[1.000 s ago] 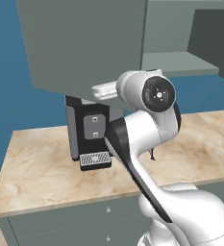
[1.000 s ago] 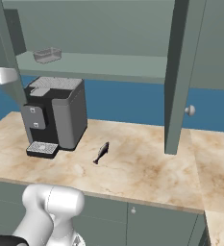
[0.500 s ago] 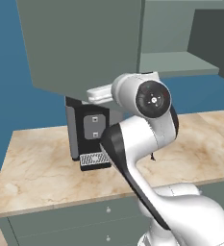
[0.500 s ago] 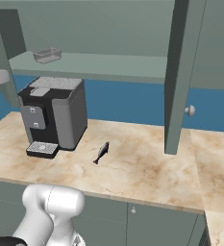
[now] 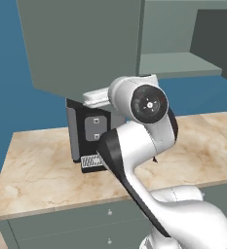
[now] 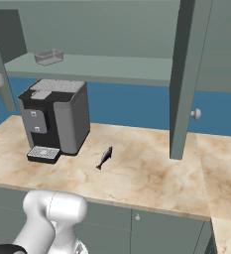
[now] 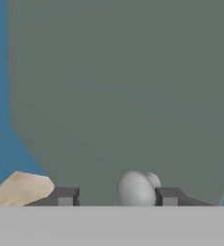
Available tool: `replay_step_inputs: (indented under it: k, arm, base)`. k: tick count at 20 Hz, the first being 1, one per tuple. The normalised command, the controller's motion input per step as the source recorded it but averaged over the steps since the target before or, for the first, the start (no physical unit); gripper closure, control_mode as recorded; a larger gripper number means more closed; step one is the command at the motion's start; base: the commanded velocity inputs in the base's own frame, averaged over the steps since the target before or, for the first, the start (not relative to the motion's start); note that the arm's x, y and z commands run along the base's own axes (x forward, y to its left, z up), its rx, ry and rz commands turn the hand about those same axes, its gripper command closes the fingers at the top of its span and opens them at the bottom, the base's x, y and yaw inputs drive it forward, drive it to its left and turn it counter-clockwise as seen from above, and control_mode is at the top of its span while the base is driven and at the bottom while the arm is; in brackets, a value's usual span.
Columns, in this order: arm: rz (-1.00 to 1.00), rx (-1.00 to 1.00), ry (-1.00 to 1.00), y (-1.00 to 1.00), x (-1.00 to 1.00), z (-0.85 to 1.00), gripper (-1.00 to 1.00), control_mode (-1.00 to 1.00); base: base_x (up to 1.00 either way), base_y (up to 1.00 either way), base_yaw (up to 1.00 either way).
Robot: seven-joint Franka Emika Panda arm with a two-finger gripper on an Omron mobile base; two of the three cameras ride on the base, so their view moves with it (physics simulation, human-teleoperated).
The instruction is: Retrieve the tupperware from the cabinet, then place the raw meat into the tupperware to avoid contamination.
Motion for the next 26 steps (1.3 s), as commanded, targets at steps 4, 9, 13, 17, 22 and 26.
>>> replay_step_inputs:
  k: [4, 9, 13, 17, 22, 26]
  arm:
    - [0.00, 0.00, 0.00, 0.01, -0.04, 0.00, -1.00, -1.00]
    - [0.00, 0.00, -0.01, 0.00, -0.29, 0.04, -1.00, -1.00]
    - [0.04, 0.00, -0.06, -0.02, -0.44, 0.15, -1.00, -1.00]
    - [0.08, 0.00, -0.07, -0.05, -0.40, 0.16, -1.00, -1.00]
    - [0.07, 0.03, -0.07, -0.20, -0.38, 0.17, -1.00, -1.00]
    - [0.05, 0.05, -0.04, -0.41, -0.38, 0.10, -1.00, -1.00]
  base:
    - [0.00, 0.00, 0.00]
    - [0.00, 0.00, 0.00]
    - [0.00, 0.00, 0.00]
    - [0.00, 0.00, 0.00]
    - [0.00, 0.00, 0.00]
    - [0.00, 0.00, 0.00]
